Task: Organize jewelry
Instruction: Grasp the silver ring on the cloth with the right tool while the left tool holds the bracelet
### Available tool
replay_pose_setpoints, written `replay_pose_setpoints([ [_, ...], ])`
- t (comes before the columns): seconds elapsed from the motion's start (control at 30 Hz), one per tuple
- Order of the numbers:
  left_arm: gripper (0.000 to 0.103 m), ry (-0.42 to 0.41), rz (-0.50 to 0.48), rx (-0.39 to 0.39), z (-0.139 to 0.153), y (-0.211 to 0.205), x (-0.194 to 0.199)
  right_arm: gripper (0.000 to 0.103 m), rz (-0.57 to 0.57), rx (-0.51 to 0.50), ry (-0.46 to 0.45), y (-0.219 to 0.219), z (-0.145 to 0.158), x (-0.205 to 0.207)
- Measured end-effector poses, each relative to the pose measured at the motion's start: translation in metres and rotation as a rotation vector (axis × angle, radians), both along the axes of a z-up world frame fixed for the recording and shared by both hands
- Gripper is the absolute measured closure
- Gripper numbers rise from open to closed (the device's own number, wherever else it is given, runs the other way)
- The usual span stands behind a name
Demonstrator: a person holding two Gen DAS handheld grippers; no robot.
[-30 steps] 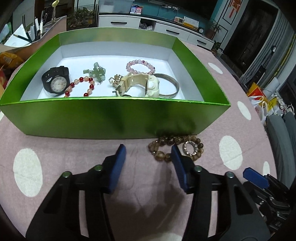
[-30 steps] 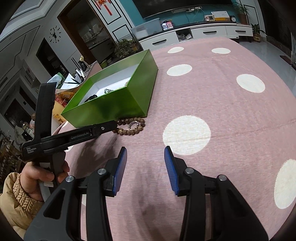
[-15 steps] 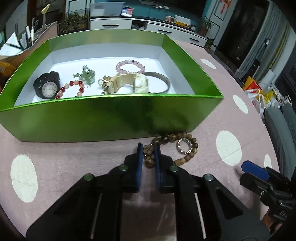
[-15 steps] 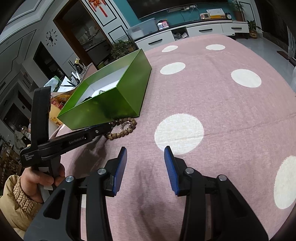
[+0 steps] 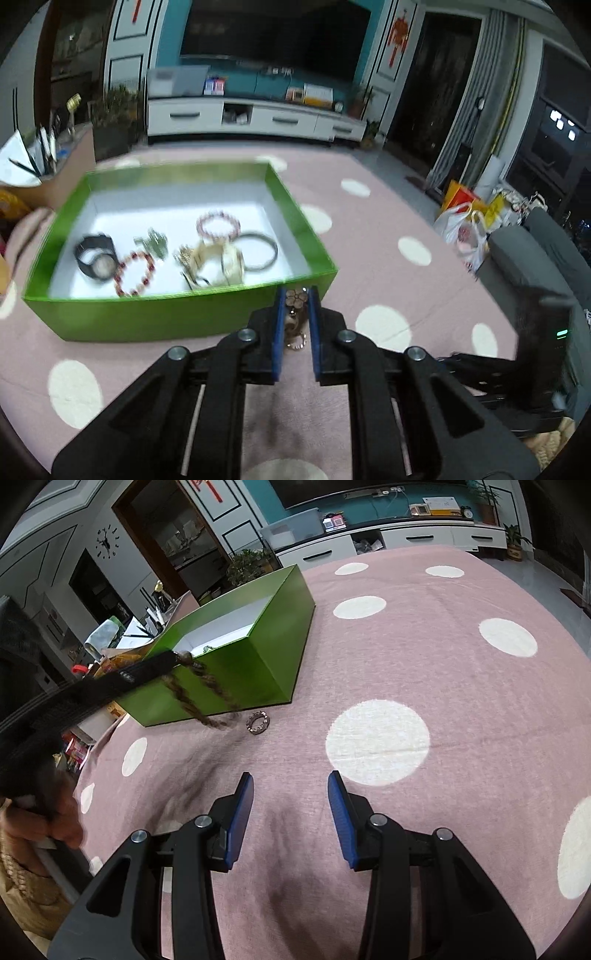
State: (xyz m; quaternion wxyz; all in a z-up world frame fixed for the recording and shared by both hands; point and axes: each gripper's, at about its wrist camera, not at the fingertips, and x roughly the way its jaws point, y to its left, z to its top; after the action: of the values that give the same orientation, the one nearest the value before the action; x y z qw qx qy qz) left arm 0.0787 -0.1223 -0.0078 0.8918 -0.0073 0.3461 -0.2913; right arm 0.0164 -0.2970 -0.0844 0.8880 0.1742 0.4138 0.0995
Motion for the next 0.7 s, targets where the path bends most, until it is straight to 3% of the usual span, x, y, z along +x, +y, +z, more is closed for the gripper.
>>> replay_pose_setpoints([
  [0.17,0.091,0.001,0.041,-0.018,0.013,0.025,-0.003,0.061,0.047,-0.039,0.008,0.016,-0.002,0.016],
  [0.37,0.091,0.063,0.114,-0.017,-0.002,0.062,-0.003,0.061,0.104,-0.127,0.014,0.040,-0.004,0.042],
  [0.7,0.091,0.118,0.177,-0.037,-0.021,0.099,-0.002,0.064,0.157,-0.392,-0.004,0.079,-0.010,0.075],
])
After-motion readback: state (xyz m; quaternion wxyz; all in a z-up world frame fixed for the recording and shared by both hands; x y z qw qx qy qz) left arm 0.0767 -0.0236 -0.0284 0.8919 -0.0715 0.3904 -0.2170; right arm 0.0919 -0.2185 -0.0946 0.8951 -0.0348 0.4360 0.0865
